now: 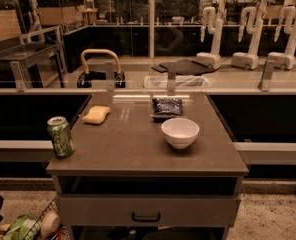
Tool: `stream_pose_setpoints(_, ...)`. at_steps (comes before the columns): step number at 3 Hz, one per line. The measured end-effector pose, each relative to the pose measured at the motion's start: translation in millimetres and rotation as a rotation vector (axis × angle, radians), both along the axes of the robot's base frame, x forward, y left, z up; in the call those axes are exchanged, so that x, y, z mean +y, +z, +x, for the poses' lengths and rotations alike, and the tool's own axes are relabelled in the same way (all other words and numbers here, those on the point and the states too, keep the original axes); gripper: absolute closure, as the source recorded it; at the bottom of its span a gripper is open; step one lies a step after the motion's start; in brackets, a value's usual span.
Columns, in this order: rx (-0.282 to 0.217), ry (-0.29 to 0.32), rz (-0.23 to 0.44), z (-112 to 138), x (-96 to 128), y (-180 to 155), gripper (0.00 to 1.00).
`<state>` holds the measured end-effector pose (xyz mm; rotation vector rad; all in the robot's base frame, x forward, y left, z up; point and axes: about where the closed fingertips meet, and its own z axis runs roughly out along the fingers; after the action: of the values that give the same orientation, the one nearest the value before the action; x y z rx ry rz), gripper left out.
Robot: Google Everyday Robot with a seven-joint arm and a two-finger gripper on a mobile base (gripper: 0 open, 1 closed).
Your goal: Open middle drawer
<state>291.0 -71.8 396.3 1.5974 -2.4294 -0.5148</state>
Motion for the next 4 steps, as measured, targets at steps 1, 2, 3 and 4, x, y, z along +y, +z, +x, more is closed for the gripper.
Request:
stream_pose_setpoints(1,0.0,0.0,0.0,0.9,0.2,0.0,0.17)
stream_pose_setpoints(2,0.0,0.0,0.0,1.1,0.3,0.0,0.0)
stream_pose_setpoints(3,-0.039,0.005,0.012,14.1,-9.4,23.8,0.0)
stream_pose_setpoints(4,-0.111,0.003,0.021,47.3,-30.7,76.0,0.0)
